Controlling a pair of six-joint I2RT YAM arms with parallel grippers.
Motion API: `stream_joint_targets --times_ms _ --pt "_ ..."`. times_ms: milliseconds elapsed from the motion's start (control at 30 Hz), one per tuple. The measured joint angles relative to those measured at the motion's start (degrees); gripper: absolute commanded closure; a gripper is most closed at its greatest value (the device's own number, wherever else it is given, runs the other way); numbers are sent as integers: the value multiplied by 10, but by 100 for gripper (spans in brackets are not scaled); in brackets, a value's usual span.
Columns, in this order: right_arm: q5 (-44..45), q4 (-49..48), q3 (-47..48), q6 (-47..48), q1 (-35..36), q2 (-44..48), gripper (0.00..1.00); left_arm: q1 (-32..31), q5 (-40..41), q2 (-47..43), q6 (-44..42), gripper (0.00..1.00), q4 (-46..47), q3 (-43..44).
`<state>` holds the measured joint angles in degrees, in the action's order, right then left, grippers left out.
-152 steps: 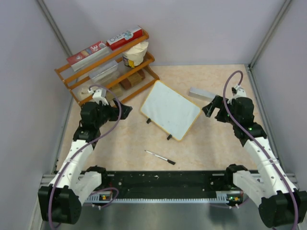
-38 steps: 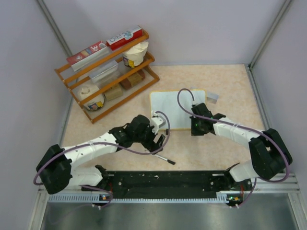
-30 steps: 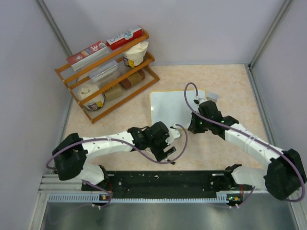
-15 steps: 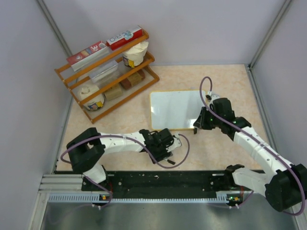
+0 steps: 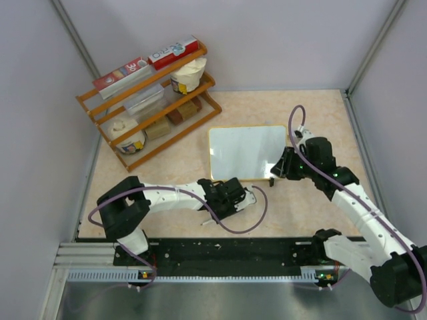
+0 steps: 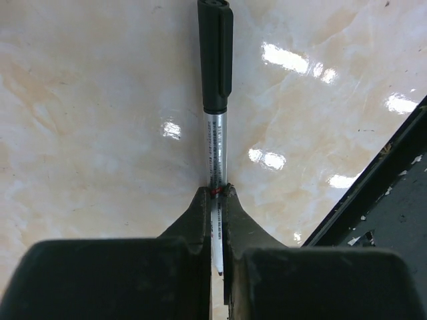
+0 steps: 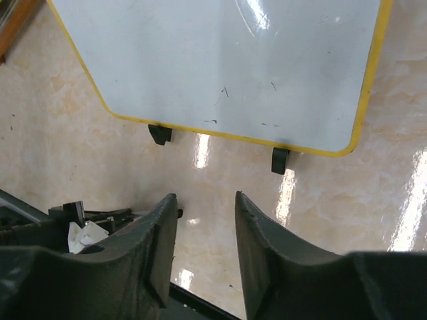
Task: Write a sentence on the whiteboard
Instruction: Pick up the whiteboard marker from the corner of the board, then pass from the left arm to the right
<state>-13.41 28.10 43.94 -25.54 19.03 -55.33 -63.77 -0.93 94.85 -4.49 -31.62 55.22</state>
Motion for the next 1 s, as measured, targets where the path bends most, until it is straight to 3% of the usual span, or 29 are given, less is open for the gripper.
stream_joint_targets --times_ms 167,200,267,400,567,767,1000 --pt "0 5 0 2 -7 20 20 17 -12 -46 14 100 18 -7" --pt "-1 5 0 3 -7 24 10 27 -21 -69 19 100 24 -7" --pt "-8 7 1 9 -8 33 2 51 -35 -110 29 100 37 -7" --pt "-43 -2 1 14 -8 51 1 113 -80 -190 54 100 64 -7" --pt "-129 -78 1 -1 9 61 2 187 -164 -262 92 100 97 -6" --pt "-202 -208 16 -41 113 32 20 245 -289 -316 153 100 163 -6" --pt "-253 -334 34 -107 125 -26 40 251 -392 -325 209 100 226 -6"
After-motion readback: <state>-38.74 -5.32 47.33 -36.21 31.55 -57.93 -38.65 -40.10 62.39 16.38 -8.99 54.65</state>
